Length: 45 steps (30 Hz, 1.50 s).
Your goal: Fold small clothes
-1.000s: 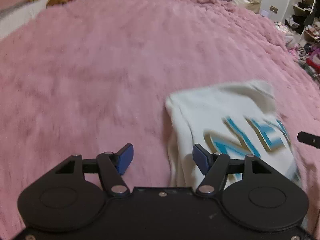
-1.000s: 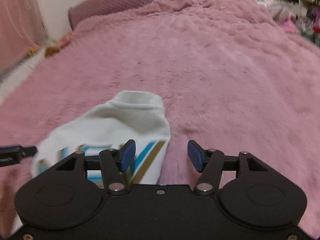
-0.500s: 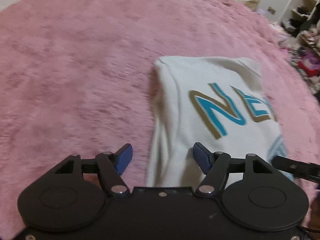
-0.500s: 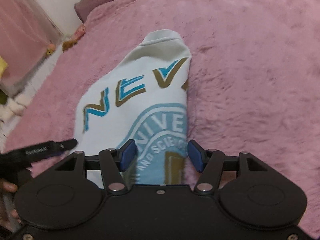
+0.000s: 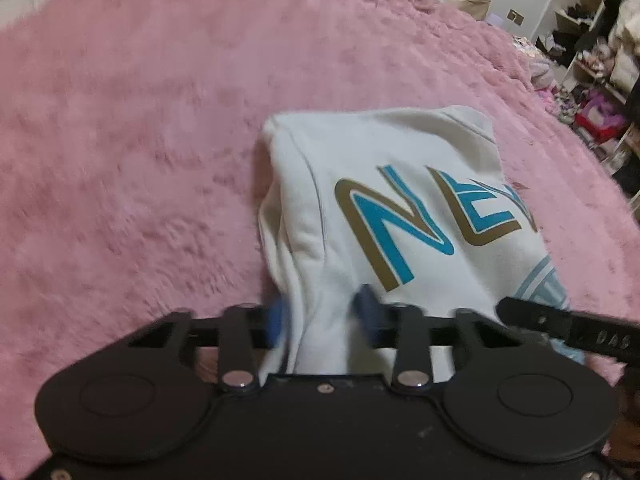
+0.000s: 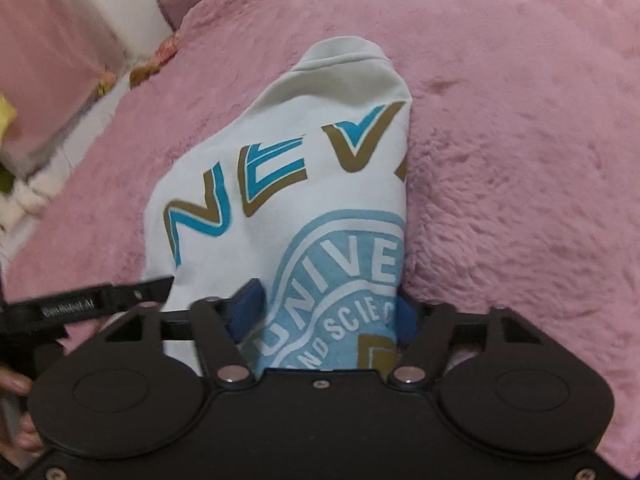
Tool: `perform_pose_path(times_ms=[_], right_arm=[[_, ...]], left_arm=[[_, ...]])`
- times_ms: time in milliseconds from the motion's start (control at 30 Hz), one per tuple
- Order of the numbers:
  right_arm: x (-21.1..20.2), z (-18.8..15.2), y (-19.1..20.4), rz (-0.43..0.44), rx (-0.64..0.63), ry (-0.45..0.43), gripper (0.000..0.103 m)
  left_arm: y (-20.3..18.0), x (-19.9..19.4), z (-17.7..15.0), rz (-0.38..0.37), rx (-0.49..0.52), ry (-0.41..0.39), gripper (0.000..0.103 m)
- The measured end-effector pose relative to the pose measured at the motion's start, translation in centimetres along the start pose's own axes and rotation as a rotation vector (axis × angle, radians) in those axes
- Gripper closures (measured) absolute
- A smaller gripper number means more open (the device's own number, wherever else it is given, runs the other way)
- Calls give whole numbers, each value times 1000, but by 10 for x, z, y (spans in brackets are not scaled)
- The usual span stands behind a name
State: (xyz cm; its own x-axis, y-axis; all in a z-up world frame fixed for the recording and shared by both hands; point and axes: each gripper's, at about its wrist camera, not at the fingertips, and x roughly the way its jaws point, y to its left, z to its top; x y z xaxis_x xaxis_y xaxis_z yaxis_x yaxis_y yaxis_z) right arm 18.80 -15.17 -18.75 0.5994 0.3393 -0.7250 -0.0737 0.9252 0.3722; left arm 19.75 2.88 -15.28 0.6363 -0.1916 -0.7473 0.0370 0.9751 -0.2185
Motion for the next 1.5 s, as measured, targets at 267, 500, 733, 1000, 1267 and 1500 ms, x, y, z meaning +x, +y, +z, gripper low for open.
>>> perform_pose_path(times_ms=[267,500,733,1000,1267,1500], right_arm=[[-22,5,2,1,-18,-50,75],[-41,4,14,-9,-60,-99,80],[-81,9,4,-21,-52,-169,80],[-140,17,-48,-95,-19,-224,80],[-139,-8,-124,-219,107,-117,72],[-123,-37,-131,-260,112,-138,61]], left_arm=[[-23,-19,-1,57,55,-75,82],[-33,-35,5,17,23,-91,82],[-80,-58,12,-60,57,-151,82],[-152,-44,5,-185,76,-133,81],[-164,30,-35,-82,102,69,62],[-139,15,-21,-118,50,98,49]])
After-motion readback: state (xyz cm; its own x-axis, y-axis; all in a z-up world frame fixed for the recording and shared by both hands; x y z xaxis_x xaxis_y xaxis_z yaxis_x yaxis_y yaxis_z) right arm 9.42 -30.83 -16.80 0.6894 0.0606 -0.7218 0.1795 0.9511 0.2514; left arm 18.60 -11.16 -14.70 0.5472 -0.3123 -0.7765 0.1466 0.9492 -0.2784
